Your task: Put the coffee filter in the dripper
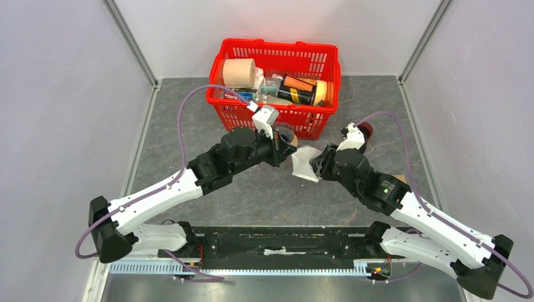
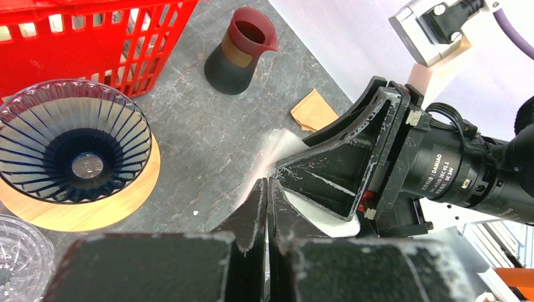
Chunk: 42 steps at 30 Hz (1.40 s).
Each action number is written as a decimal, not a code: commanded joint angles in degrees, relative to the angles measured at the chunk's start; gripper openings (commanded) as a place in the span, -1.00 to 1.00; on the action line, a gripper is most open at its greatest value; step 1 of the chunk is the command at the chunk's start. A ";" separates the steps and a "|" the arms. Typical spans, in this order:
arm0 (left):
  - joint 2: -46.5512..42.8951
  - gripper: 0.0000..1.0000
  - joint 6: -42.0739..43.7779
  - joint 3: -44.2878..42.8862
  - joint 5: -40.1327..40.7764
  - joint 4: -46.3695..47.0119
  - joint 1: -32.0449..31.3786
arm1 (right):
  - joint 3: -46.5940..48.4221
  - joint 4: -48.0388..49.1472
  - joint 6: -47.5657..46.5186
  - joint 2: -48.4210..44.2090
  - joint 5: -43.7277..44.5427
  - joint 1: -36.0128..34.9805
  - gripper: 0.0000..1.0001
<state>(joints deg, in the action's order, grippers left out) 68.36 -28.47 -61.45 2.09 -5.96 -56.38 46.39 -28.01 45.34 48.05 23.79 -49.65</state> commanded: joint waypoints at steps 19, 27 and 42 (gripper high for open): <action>-6.46 -0.20 2.15 3.66 5.15 -3.96 -0.13 | 3.99 -8.83 -4.91 5.64 3.05 0.61 -0.06; -16.22 0.72 -3.20 13.16 17.15 -11.69 -0.13 | 8.48 -18.61 -2.48 21.13 10.87 0.60 0.88; -28.54 0.79 -7.92 21.36 26.96 -18.76 -0.05 | 10.68 -19.70 2.40 40.87 16.14 0.60 0.88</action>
<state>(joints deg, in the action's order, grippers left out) 40.97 -34.11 -39.92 25.39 -24.93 -56.38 55.66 -47.64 45.01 87.66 36.40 -49.23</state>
